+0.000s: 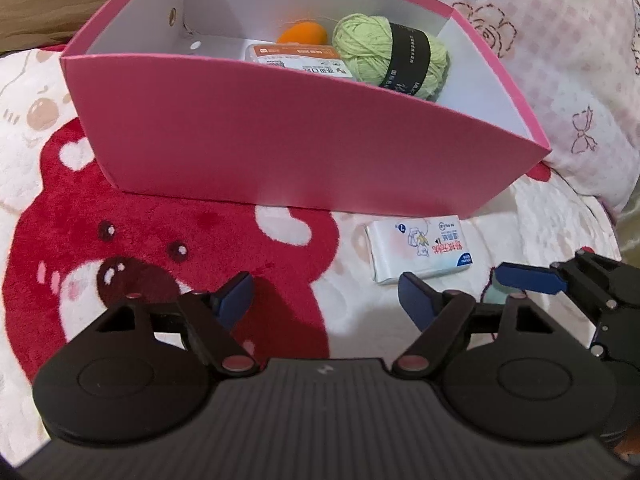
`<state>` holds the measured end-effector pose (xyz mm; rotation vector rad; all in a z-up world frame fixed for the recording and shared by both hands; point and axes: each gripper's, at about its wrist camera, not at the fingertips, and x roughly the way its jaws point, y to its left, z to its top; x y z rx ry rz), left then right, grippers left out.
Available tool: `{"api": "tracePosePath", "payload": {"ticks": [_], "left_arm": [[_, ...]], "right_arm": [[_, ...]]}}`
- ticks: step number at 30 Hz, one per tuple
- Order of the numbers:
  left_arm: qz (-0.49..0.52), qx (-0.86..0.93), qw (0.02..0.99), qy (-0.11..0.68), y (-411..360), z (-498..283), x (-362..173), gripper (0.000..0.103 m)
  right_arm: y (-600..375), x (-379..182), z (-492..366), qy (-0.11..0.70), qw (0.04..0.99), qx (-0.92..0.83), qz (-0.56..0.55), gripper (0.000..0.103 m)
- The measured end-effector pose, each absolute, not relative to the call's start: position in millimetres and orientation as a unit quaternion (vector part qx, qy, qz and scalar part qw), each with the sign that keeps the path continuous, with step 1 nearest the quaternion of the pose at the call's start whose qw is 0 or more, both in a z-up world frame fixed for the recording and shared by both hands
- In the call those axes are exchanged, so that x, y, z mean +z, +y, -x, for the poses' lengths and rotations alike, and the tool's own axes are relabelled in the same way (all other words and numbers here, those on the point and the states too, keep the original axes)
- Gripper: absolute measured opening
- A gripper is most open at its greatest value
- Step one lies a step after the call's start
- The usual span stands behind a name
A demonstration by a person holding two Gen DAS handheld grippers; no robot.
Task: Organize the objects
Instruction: 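Withdraw the left tool up and move it toward the white tissue pack, then lower the left tool and close its gripper on the white tissue pack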
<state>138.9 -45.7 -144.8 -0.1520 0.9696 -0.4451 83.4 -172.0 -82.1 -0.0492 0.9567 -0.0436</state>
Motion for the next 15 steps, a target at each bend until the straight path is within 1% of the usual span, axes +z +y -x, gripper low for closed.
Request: {"api": "tracePosePath", "payload": {"ticks": [5, 15], "left_arm": [[0.078, -0.23, 0.854, 0.46, -47.9, -144.5, -151.4, 0.077], [0.071, -0.255, 0.873, 0.409, -51.0, -146.9, -152.0, 0.076]], "right_arm": [[-170.8, -89.5, -88.3, 0.452, 0.891, -0.012, 0.038, 0.088], [-175.1, -104.5, -97.5, 0.444, 0.895, -0.024, 0.034, 0.088]]}}
